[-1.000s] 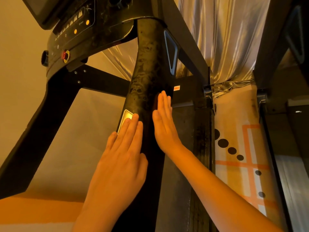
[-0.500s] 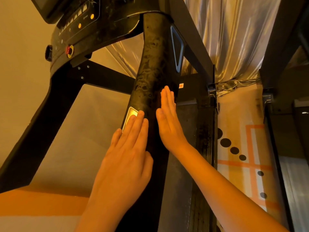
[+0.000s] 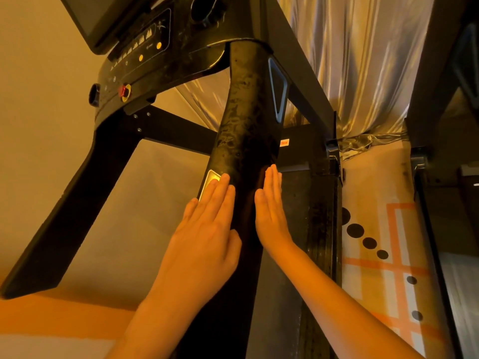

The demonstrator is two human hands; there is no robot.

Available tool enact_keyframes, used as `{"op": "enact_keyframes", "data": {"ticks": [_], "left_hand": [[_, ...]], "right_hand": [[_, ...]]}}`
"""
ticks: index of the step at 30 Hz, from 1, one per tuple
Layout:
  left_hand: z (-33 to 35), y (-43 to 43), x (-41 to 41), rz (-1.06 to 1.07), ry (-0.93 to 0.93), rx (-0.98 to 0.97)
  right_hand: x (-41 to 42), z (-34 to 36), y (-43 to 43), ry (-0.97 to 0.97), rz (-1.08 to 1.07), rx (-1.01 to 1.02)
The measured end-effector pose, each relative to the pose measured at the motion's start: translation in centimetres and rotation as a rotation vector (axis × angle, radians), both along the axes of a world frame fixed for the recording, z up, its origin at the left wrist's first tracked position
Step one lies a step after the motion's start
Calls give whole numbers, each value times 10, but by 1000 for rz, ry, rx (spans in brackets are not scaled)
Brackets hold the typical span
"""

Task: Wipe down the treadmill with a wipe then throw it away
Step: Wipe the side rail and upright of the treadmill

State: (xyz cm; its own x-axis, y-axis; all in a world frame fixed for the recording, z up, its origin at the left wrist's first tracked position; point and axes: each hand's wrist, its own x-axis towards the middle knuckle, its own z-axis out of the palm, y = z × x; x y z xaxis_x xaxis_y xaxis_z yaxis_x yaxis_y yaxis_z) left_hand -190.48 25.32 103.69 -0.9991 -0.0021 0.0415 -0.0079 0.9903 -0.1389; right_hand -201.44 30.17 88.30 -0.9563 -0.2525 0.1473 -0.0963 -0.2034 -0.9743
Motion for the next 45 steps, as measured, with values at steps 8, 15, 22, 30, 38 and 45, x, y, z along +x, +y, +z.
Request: {"op": "enact_keyframes", "data": {"ticks": [8,15,22,30,38,45], "left_hand": [[53,-22,-130,-136,-97,-258],[46,-14,-245,-169,-284,-317],[44,-18,-247,-236,-289,-362],[40,-18,-249,-214,-238,-196],[39,-20,-249,-230,-211,-135],[38,-20,-250,-227,-202,-119]], "right_hand": [[0,0,0,32,12,27],[-1,-3,0,55,10,17],[-45,10,2,66,23,49],[-33,5,3,5,61,-4],[-4,6,5,20,42,-30],[-72,18,9,-116,91,-23]]}}
